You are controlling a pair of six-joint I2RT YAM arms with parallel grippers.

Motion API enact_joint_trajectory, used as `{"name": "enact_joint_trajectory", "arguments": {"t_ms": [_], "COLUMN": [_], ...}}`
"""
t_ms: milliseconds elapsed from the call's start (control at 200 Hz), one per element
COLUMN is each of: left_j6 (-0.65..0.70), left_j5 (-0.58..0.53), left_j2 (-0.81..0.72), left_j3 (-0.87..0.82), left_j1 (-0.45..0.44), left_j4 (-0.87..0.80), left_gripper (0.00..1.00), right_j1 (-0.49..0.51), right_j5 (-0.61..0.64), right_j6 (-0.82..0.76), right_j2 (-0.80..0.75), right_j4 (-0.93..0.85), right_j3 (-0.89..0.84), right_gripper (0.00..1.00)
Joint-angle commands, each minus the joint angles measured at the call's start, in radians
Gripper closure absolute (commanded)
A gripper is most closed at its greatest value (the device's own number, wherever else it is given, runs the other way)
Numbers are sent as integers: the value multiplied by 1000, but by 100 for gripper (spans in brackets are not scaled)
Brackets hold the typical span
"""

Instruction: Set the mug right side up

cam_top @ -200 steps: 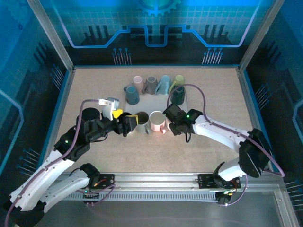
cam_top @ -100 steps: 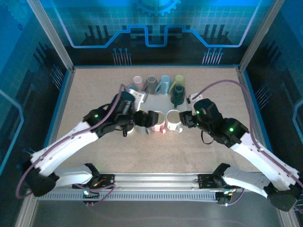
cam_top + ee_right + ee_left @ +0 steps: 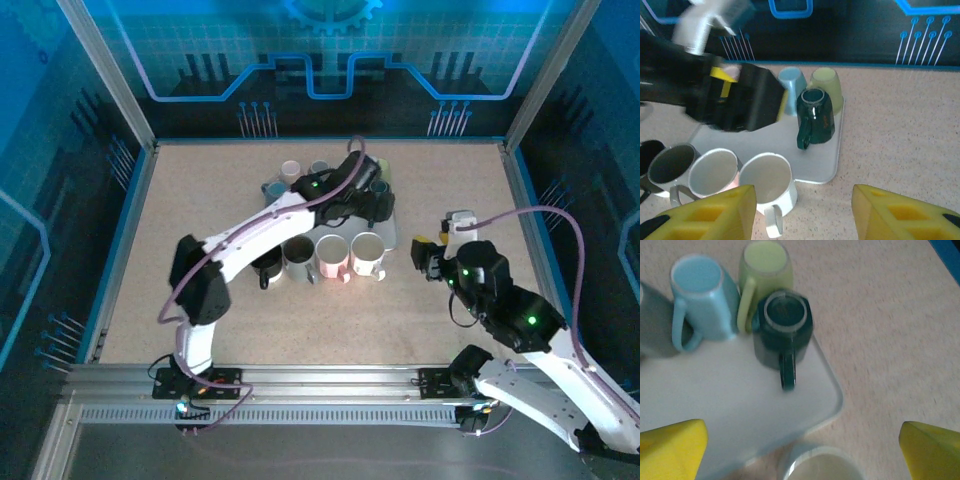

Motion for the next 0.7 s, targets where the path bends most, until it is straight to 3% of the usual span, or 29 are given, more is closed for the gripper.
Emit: {"name": "enact_joint_trajectory", "arguments": {"t_ms": [0, 75, 370, 695], "left_j6": [-2, -27, -46, -64], "left_j5": [-124, -156, -111, 14], "left_j2": [125, 186, 348, 493], "left_j3": [149, 212, 328, 409], "left_j1": [3, 10, 49, 101], "left_j4": [-124, -130, -51, 25], "left_gripper": [1, 1, 1, 1], "right_j1": [-14, -19, -23, -38], "right_j5": [44, 51, -3, -85], "right_j6": [8, 24, 39, 53], "right_j2": [-45, -60, -23, 10], "right_j4": [39, 61, 83, 95], "right_j3": [-47, -70, -87, -110], "right_gripper": [46, 44, 44, 43]}}
